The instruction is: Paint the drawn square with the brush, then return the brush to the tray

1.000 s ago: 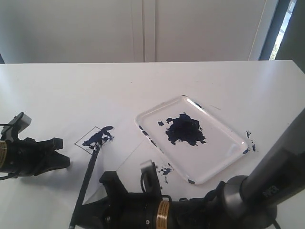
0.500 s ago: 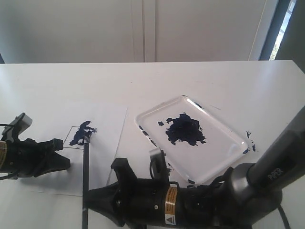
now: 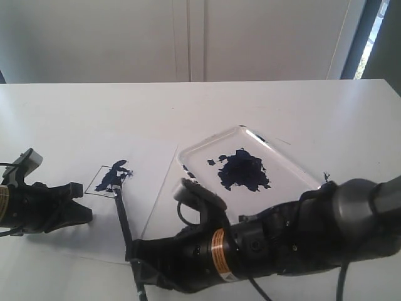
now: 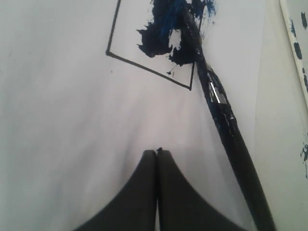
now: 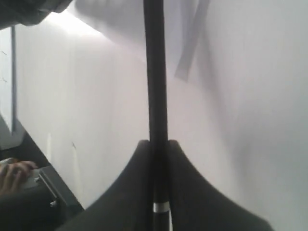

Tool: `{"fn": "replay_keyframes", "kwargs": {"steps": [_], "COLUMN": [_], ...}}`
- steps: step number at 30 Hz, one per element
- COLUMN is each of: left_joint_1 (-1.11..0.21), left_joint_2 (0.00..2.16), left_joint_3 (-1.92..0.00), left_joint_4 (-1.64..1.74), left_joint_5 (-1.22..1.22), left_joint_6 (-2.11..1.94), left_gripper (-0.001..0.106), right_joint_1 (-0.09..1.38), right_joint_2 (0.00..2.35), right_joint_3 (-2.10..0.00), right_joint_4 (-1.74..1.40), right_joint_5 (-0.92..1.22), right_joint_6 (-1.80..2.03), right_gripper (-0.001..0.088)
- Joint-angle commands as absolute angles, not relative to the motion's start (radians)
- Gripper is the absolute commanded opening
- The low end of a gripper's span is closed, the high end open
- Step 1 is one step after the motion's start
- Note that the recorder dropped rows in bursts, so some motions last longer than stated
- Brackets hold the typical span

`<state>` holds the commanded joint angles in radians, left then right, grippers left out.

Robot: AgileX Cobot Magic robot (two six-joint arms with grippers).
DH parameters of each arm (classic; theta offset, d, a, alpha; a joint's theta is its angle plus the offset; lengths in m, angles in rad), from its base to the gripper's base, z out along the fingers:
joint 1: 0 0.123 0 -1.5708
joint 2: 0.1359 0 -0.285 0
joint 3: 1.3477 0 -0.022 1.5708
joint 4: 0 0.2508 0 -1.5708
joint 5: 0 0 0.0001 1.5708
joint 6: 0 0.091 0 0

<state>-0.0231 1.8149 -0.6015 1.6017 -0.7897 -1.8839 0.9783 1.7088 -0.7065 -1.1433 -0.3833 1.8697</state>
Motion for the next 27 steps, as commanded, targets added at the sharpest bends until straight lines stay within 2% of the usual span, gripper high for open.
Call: {"fn": "replay_keyframes", "kwargs": {"steps": [4, 13, 15, 17, 22, 23, 27], "left_joint_1": [-0.023, -0.023, -0.023, -0.023, -0.023, -0.023, -0.023], "left_joint_2": [1.815, 1.815, 1.815, 1.815, 1.815, 1.815, 1.815], "left_joint_3": [-0.601, -0.601, -0.601, -0.601, -0.601, -0.601, -0.601], "left_joint_4": [1.602, 1.602, 1.602, 1.602, 1.602, 1.602, 1.600], "left_joint_5": [-0.790, -0.790, -0.790, -0.792, -0.794, -0.794, -0.794], "left_joint_6": [-1.884, -1.884, -1.884, -1.884, -1.884, -1.884, -1.884], "left_gripper": [0.000, 0.000, 0.000, 0.000, 0.000, 0.000, 0.000], "right_joint_1": [1.004, 1.026, 1.046, 1.068, 1.110, 1.115, 1.116], "right_joint_2": [1.646, 1.648, 1.648, 1.648, 1.655, 1.660, 1.759], "right_joint_3": [-0.744, -0.751, -0.767, -0.788, -0.828, -0.834, -0.867], "right_joint_4": [-1.430, -1.657, -1.737, -1.744, -1.744, -1.744, -1.744], "right_joint_5": [-0.261, -0.209, -0.196, -0.158, -0.071, -0.065, -0.086], "right_joint_6": [2.097, 2.100, 2.088, 2.088, 2.033, 2.033, 2.037], "right_gripper": [0.0000, 0.0005, 0.0064, 0.0160, 0.0522, 0.0545, 0.0546]}}
